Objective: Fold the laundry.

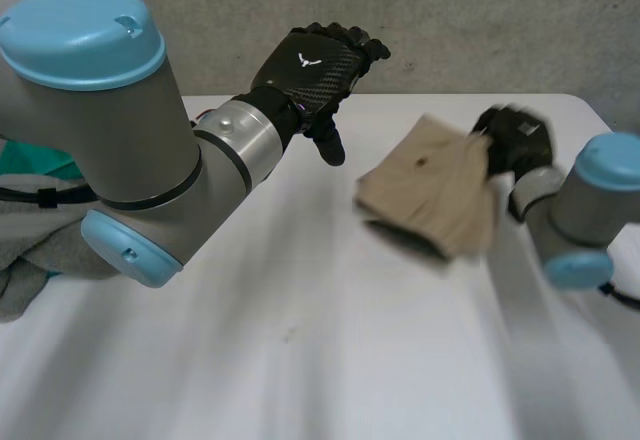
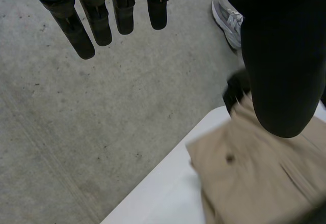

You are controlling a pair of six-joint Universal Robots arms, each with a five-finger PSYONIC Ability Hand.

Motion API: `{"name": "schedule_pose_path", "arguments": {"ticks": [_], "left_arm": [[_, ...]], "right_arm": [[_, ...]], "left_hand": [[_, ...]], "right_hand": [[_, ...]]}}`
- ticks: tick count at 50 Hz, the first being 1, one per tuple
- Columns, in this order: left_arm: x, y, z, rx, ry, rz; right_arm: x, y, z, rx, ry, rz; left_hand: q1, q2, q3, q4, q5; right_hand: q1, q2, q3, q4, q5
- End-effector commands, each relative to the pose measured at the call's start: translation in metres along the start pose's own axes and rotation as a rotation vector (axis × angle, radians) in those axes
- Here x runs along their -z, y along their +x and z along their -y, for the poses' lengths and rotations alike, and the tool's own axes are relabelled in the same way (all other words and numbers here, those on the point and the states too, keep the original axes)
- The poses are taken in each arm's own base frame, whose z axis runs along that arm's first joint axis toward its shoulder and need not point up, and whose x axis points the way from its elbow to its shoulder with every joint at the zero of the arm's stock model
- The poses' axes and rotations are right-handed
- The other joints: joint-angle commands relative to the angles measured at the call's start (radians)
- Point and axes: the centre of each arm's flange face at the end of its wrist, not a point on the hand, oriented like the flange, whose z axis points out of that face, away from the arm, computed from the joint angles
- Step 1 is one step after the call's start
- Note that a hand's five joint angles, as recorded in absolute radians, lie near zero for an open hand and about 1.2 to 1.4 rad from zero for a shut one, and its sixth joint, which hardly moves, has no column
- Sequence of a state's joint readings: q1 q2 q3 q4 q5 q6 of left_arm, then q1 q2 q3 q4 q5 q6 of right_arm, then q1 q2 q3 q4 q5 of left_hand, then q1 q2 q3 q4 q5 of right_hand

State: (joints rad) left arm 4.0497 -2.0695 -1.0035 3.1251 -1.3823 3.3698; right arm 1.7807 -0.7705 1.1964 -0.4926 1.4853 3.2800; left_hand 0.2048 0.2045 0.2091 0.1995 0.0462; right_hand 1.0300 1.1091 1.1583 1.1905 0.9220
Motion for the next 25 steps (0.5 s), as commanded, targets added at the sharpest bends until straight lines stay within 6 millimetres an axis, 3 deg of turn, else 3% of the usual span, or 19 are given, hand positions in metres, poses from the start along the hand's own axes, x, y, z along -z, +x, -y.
{"name": "schedule_pose_path", "arguments": {"ticks": [1, 5, 13, 20, 25], "left_arm": [[0.000, 0.002, 0.005, -0.003, 0.012, -0.005], [0.000, 0.003, 0.005, -0.003, 0.013, -0.007], [0.000, 0.005, 0.002, -0.001, 0.004, -0.009], [0.000, 0.009, 0.001, 0.000, 0.003, -0.017], [0.000, 0.010, 0.003, -0.001, 0.006, -0.019]], "right_arm": [[-0.054, 0.075, 0.013, -0.009, 0.080, -0.239], [-0.072, 0.125, 0.001, 0.006, 0.054, -0.350], [-0.078, 0.183, -0.010, 0.064, 0.060, -0.453], [-0.074, 0.219, -0.008, 0.080, 0.088, -0.519], [-0.072, 0.228, -0.015, 0.119, 0.070, -0.531]], "left_hand": [[-0.030, -0.030, -0.035, -0.025, -0.046], [-0.030, -0.030, -0.035, -0.025, -0.046], [-0.030, -0.030, -0.035, -0.025, -0.046], [-0.030, -0.030, -0.035, -0.025, -0.046], [-0.030, -0.030, -0.035, -0.025, -0.046]], "right_hand": [[0.366, 0.287, 0.238, 0.206, 0.300], [0.366, 0.287, 0.238, 0.206, 0.300], [0.366, 0.287, 0.238, 0.206, 0.300], [0.366, 0.287, 0.238, 0.206, 0.300], [0.366, 0.287, 0.238, 0.206, 0.300]]}}
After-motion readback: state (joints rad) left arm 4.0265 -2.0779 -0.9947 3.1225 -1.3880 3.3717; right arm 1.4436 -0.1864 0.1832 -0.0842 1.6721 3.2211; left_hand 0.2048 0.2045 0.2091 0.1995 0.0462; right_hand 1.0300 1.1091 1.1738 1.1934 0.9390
